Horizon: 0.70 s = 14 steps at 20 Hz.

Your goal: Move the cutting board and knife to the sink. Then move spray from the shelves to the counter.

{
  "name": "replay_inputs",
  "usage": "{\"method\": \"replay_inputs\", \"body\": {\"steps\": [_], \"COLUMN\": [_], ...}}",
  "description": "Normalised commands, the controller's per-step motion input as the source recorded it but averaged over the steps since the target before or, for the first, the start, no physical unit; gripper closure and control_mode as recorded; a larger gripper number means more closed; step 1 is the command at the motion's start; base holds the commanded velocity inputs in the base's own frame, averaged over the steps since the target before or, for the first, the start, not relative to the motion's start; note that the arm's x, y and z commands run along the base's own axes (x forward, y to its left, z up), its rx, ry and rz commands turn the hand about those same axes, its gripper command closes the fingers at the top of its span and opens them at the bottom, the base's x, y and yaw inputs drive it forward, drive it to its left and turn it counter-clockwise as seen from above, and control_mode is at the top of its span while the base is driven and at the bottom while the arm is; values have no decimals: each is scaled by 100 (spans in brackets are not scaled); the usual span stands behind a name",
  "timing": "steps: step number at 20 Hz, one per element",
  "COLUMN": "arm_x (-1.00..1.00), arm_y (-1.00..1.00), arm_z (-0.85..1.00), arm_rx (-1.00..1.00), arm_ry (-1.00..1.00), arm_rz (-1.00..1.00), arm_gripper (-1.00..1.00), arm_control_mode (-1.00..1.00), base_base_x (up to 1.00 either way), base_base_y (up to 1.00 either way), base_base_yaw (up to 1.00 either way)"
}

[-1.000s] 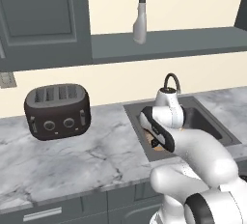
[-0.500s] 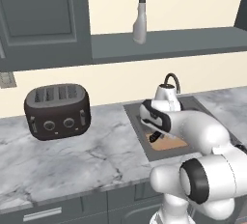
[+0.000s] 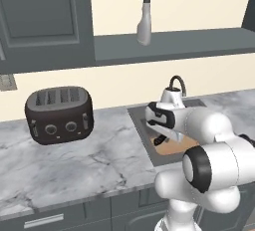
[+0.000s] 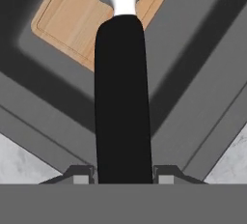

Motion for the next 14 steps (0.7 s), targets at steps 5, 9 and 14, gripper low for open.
{"method": "replay_inputs", "body": {"steps": [5, 9, 14], "arm_x": [4, 6, 6], "arm_y": [-18, -25, -25], "arm_z": [-6, -2, 0], "arm_rx": [0, 0, 0], "arm_ry": [0, 0, 0], "arm_rz": [-4, -3, 0], "arm_gripper": [100, 100, 100], "arm_control_mode": [-100, -100, -100], "base_base_x": [0, 0, 0], "base_base_y": [0, 0, 0], "base_base_yaw": [0, 0, 0]}}
